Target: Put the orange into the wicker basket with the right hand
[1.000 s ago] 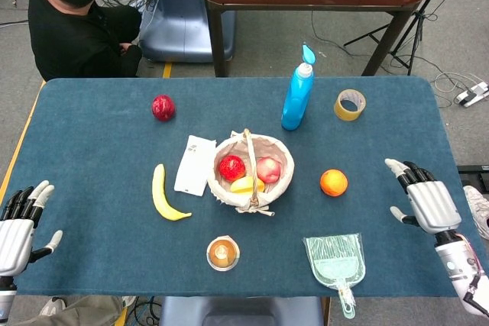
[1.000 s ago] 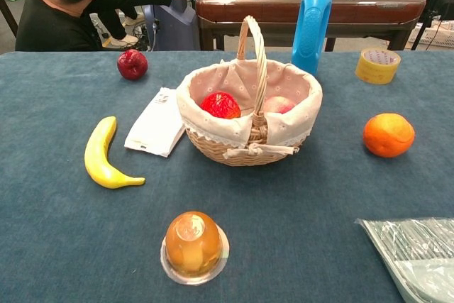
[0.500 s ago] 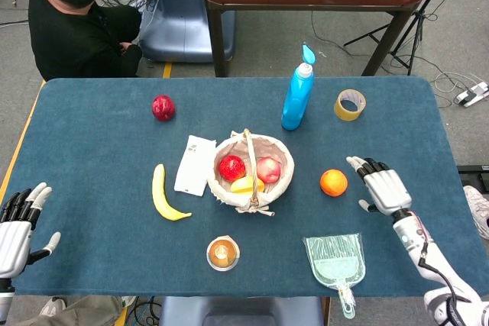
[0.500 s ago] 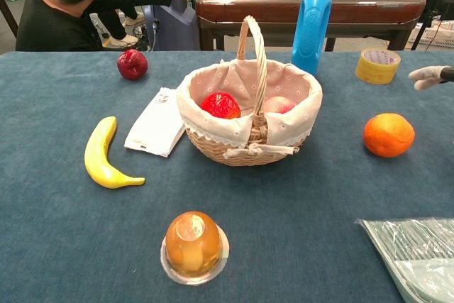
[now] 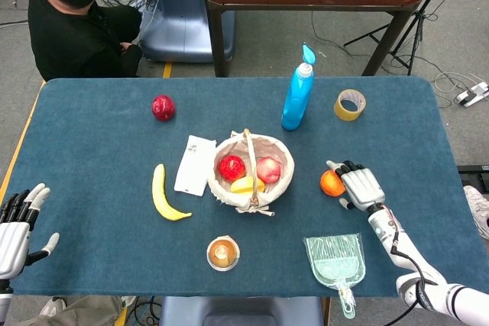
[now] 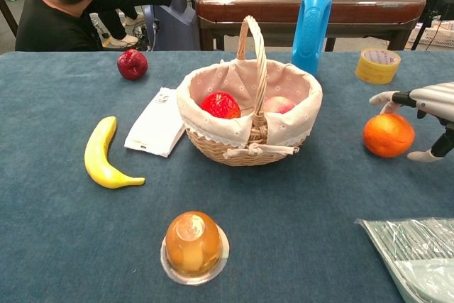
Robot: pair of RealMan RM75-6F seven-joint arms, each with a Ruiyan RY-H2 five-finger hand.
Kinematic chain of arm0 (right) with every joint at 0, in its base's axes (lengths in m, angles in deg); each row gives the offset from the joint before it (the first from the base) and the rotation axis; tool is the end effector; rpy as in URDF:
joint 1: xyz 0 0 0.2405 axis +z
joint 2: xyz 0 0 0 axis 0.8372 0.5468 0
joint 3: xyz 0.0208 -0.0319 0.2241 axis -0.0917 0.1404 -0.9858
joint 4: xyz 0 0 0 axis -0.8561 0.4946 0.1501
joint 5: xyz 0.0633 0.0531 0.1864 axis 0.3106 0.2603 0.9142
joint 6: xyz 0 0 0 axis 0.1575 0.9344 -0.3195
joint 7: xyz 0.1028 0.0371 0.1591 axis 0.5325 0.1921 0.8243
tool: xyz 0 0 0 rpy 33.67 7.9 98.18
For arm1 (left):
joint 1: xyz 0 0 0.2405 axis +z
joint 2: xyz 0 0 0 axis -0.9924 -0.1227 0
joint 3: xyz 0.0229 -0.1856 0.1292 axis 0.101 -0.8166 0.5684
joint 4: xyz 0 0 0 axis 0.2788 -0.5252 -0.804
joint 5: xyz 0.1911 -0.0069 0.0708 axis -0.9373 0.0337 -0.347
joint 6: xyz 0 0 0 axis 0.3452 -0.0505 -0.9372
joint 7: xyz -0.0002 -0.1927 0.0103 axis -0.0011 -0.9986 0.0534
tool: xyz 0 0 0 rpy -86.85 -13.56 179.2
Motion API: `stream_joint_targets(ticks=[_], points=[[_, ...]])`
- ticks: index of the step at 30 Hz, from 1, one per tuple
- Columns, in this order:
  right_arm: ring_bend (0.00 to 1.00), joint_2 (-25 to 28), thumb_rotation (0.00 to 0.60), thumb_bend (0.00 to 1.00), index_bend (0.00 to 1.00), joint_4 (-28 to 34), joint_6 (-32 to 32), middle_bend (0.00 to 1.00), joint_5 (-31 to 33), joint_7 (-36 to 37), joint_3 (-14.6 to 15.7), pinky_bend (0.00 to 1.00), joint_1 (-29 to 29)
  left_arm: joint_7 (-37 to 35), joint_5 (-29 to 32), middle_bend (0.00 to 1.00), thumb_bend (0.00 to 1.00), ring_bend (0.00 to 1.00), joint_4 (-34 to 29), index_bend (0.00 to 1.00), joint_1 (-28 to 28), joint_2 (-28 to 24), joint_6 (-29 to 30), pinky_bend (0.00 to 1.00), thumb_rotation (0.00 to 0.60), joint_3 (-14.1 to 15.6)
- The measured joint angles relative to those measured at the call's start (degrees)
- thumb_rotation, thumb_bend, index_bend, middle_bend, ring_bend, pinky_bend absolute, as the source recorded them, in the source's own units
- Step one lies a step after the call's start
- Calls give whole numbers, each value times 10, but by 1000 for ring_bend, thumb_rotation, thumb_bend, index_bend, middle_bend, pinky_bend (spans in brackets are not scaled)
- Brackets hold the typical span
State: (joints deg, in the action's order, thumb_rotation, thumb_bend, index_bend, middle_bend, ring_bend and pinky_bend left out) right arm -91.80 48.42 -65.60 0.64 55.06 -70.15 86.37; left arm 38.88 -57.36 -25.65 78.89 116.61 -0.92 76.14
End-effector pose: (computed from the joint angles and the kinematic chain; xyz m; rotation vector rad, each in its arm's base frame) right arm -0.2500 -0.3465 0.0076 1.8220 -0.9080 0.6148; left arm -0.2742 0.2180 0.1579 -1.4043 -0.8684 -0.8533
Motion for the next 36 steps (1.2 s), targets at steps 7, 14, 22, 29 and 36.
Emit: stream_joint_targets(ticks=[7, 14, 22, 29, 36], points=[[370, 0, 600, 374, 462, 5, -22, 421, -9, 21, -2, 569, 0, -4, 2, 0, 333, 0, 2, 36, 2, -2, 1, 2, 600, 0], [370, 56, 600, 380, 464, 82, -76, 423, -47, 88, -10, 569, -14, -5, -1, 0, 333, 0, 3, 37, 1, -1, 0, 2, 600, 0], [370, 115, 600, 380, 464, 174, -133, 410, -79, 114, -39, 570, -15, -4, -4, 0, 333, 0, 0, 36, 2, -1, 3, 2, 600, 0], [364, 105, 600, 379, 337, 203, -98, 310, -57, 67, -56, 569, 23, -6, -5, 0, 333, 0, -2, 36, 6, -3, 8, 2, 600, 0], [174, 75, 600, 380, 0, 218, -49, 31, -19, 3, -58, 513, 70, -10, -1, 0, 333, 0, 1, 36, 10, -4, 12, 2, 600, 1]])
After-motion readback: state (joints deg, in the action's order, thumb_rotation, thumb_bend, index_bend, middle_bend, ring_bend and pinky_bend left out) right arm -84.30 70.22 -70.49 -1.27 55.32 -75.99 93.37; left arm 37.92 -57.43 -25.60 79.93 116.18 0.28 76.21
